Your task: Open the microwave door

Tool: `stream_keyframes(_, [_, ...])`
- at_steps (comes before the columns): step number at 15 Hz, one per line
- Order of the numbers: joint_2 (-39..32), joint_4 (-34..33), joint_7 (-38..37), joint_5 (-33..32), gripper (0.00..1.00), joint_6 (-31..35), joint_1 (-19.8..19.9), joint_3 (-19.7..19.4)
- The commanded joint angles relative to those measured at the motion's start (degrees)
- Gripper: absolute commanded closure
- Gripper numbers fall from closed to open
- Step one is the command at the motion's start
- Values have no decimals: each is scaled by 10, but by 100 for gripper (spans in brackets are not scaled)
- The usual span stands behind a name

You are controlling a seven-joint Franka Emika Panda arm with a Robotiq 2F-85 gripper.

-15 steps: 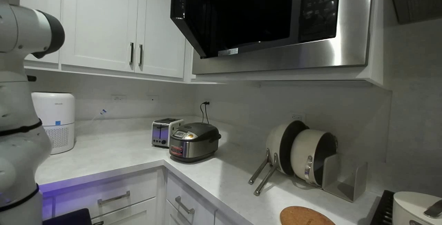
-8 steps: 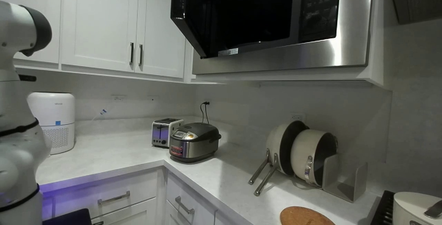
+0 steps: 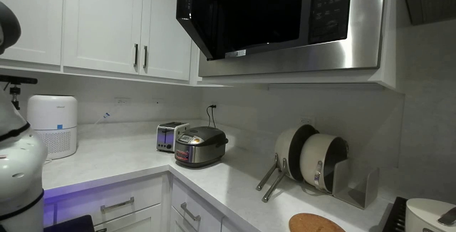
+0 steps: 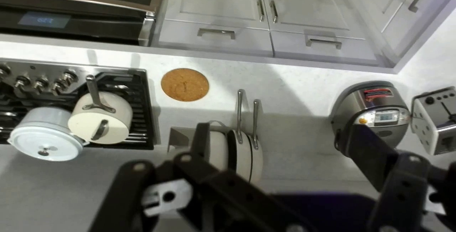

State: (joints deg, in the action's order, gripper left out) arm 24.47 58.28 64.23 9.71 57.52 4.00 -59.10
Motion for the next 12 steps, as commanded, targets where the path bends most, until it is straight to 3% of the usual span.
stream_keyframes(1, [80, 37, 14, 14, 0, -3, -68, -37])
stream_keyframes(2, [83, 54, 29, 40, 0, 4, -59, -52])
stream_keyframes(5, [126, 98, 32, 84, 0, 14, -87, -79])
stream_keyframes(12, [189, 195, 21, 96, 0, 40, -131, -8])
